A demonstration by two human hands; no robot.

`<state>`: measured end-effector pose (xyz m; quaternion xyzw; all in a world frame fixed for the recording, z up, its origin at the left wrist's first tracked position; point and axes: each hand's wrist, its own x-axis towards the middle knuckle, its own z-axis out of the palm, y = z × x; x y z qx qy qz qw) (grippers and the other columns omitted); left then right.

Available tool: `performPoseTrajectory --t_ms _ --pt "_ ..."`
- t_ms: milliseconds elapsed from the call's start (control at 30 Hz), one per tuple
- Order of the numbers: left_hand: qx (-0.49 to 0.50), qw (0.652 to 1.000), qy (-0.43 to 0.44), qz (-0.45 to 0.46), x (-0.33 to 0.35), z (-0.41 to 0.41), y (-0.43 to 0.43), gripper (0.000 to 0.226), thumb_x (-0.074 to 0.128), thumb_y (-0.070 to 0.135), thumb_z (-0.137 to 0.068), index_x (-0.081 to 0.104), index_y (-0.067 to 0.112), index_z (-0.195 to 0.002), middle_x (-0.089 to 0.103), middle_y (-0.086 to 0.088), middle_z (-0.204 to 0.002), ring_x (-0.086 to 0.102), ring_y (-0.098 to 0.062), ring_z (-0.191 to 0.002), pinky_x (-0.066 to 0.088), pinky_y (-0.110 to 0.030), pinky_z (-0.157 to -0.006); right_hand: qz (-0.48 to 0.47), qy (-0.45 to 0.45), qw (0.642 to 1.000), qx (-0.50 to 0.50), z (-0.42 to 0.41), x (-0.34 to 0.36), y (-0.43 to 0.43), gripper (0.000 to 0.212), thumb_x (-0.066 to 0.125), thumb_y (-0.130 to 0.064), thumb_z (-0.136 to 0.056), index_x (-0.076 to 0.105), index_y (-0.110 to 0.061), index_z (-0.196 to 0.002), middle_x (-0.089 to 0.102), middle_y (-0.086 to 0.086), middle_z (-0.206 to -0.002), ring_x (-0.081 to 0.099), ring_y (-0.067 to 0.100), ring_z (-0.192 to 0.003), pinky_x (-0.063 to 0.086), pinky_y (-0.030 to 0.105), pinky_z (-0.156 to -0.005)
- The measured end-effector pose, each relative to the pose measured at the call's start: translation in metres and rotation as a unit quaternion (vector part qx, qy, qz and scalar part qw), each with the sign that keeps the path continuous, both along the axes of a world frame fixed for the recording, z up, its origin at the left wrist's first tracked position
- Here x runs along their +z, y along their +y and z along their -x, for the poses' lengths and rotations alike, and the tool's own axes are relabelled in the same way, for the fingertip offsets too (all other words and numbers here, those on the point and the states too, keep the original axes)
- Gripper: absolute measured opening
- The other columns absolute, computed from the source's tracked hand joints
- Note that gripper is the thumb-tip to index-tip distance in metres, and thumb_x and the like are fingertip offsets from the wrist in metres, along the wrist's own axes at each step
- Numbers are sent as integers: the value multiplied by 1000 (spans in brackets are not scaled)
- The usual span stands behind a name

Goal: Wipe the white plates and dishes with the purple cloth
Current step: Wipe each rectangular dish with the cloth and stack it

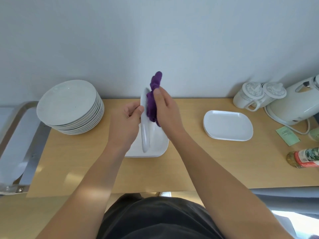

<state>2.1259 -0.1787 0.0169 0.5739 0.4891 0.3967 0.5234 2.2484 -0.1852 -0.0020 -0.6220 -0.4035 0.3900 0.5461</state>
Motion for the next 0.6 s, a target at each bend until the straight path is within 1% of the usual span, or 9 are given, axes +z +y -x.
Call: performPoseTrajectory --t_ms 33,67,133,200,267,367,467,533,600 --pt "2 1000 3 -6 0 3 6 41 52 5 -99 76 38 -93 78 3 -93 72 -27 -97 55 -52 -93 -15 -25 1000 8 6 -4 0 25 42 -33 -104 64 -22 -111 68 -8 -92 61 9 -84 46 32 -74" --pt "7 1000 -4 -3 1 6 13 41 52 5 -98 76 38 -93 78 2 -94 72 -28 -98 54 -53 -93 -37 -60 997 12 12 -9 -2 26 43 -25 -105 63 -22 -123 68 -13 -110 62 5 -101 48 29 -85" --pt "14 999 -29 13 3 13 25 38 51 2 -99 75 32 -97 78 1 -96 72 -25 -99 54 -52 -94 -85 -134 987 20 27 -23 -10 37 46 -15 -104 56 -14 -140 56 -5 -144 49 7 -134 41 31 -109" --pt "-4 1000 -26 9 4 19 35 37 52 4 -99 76 31 -95 78 1 -95 73 -23 -98 54 -52 -95 -123 -189 974 13 43 -39 -18 40 48 -9 -103 53 -6 -142 46 5 -154 40 13 -143 35 39 -117" --pt "-39 999 6 -21 3 23 41 34 53 12 -98 77 35 -94 77 0 -93 72 -27 -97 54 -54 -92 -142 -201 969 -26 53 -48 -18 39 50 -6 -102 54 -4 -141 44 7 -154 39 16 -143 36 43 -116" --pt "-77 995 36 -54 2 28 48 31 50 21 -96 74 40 -102 76 0 -96 70 -29 -99 54 -56 -91 -158 -222 958 -88 51 -34 2 37 52 -9 -102 58 -8 -139 51 3 -149 44 13 -139 38 40 -114" --pt "-86 992 42 -76 2 34 54 24 50 23 -98 74 26 -102 75 -6 -91 68 -34 -91 54 -56 -87 -141 -250 952 -105 41 -9 26 31 48 -22 -104 66 -16 -129 62 -6 -137 52 9 -131 43 39 -107" --pt "-87 989 69 -102 0 37 56 24 51 24 -96 73 17 -100 72 -10 -83 64 -31 -77 55 -49 -80 -100 -204 968 -107 38 -5 36 31 39 -34 -105 68 -24 -113 68 -11 -116 60 8 -115 49 46 -97" --pt "-76 985 102 -115 -1 39 58 28 50 26 -94 72 9 -97 65 -18 -76 54 -30 -68 52 -47 -72 -25 -112 986 -119 34 -5 45 42 28 -46 -104 67 -31 -100 65 -8 -83 63 17 -84 54 52 -81"
